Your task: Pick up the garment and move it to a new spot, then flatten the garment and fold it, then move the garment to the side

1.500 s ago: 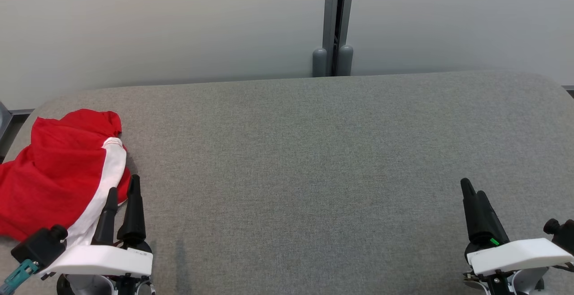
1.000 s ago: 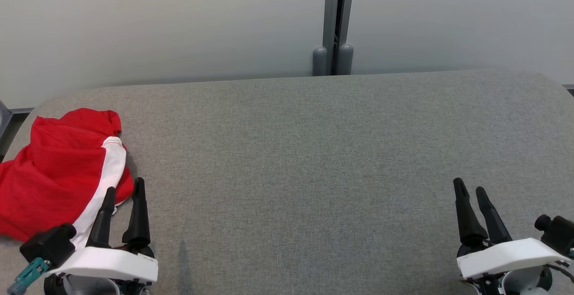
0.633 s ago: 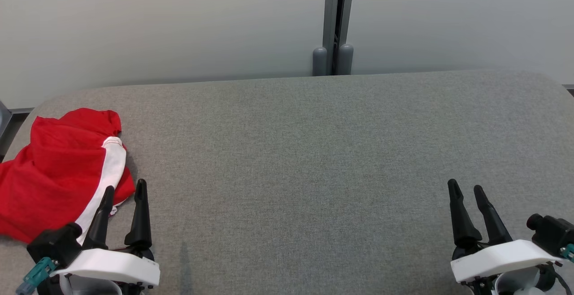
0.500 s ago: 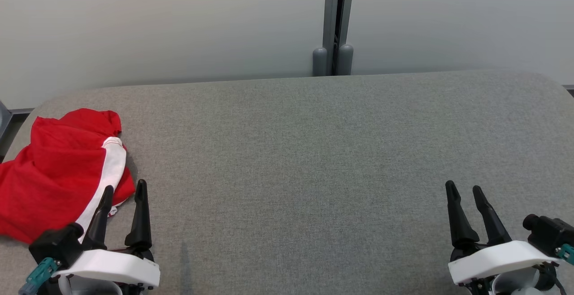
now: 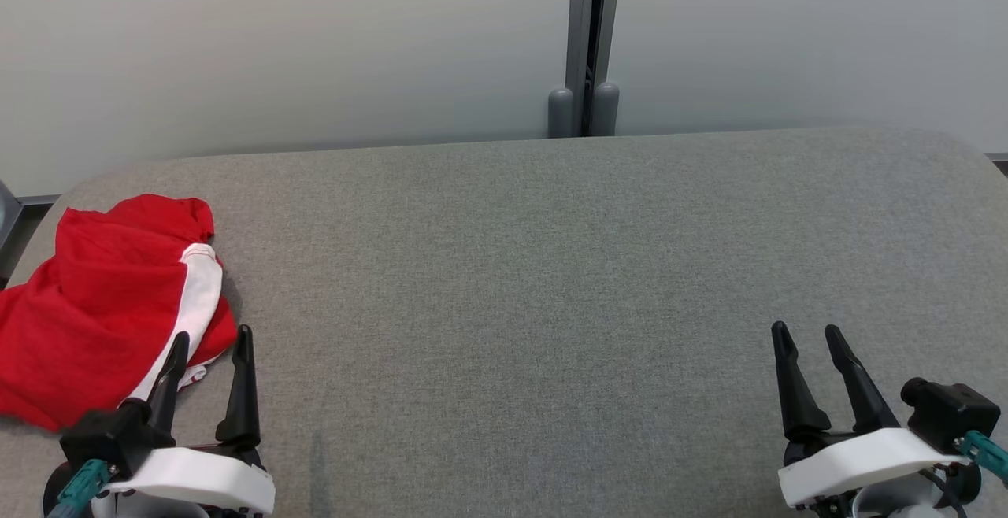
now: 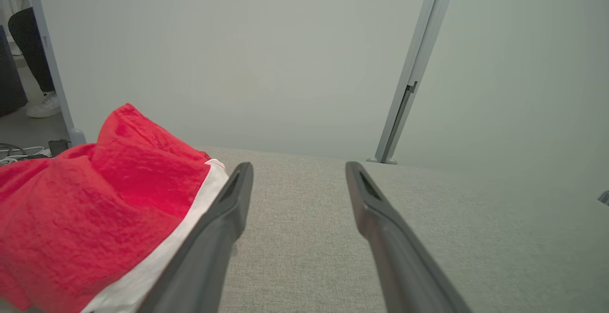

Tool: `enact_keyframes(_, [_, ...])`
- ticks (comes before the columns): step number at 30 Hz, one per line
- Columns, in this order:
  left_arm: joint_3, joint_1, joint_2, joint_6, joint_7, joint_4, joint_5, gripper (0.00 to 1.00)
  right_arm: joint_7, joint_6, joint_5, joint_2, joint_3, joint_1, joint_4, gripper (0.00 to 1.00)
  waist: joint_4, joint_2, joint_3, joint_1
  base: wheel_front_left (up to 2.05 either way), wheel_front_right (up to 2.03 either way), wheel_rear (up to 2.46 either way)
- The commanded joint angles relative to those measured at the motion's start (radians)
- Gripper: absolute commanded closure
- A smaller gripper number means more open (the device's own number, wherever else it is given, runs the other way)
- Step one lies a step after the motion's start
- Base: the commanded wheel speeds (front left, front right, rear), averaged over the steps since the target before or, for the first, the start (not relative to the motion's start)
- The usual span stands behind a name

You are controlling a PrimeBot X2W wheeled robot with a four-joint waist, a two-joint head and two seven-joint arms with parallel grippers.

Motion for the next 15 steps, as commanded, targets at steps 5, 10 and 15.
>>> enact_keyframes(5, [0.010, -0.007, 0.015, -0.006, -0.017, 0.004, 0.059, 0.00, -0.021, 0.004, -0.058, -0.009, 0.003, -0.015, -0.003, 0.00, 0.000, 0.0000, 0.000, 0.0000, 0.00, 0.00, 0.00])
enact_keyframes(10, [0.014, -0.010, 0.016, -0.008, -0.027, 0.011, 0.101, 0.00, -0.032, 0.004, -0.098, -0.009, 0.004, -0.014, -0.003, 0.00, 0.000, 0.0000, 0.000, 0.0000, 0.00, 0.00, 0.00])
enact_keyframes(15, [0.020, -0.009, 0.012, -0.016, -0.040, 0.028, 0.138, 0.00, -0.044, 0.005, -0.135, -0.010, 0.005, -0.012, 0.001, 0.00, 0.001, 0.0000, 0.000, 0.0000, 0.00, 0.00, 0.00])
